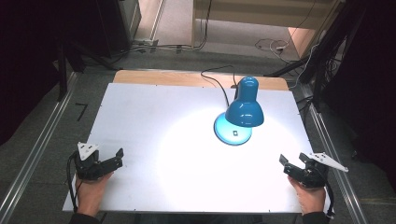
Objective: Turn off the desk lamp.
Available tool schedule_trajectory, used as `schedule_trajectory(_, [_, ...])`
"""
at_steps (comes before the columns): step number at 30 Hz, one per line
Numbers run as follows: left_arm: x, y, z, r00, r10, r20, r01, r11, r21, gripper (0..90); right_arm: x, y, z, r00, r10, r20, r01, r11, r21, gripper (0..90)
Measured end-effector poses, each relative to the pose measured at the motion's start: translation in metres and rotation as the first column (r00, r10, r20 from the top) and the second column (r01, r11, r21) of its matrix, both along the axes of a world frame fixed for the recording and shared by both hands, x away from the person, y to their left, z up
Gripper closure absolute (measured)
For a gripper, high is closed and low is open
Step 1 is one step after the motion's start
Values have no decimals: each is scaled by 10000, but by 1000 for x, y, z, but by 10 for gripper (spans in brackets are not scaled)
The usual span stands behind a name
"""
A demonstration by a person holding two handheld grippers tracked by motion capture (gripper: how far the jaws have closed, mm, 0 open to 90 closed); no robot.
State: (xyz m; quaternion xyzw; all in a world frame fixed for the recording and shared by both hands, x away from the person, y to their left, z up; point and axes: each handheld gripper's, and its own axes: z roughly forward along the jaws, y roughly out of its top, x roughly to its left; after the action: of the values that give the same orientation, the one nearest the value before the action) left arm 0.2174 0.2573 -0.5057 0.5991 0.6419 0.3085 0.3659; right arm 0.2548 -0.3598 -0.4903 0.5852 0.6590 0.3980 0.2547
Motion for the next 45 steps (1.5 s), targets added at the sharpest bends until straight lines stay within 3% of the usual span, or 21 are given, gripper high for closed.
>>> schedule_trajectory(45, [0, 0, 0, 10000, -22, -37, 22, 10000, 0, 58, 13, 25, 0, 9982, 604, 50, -602, 9974, -393, 168])
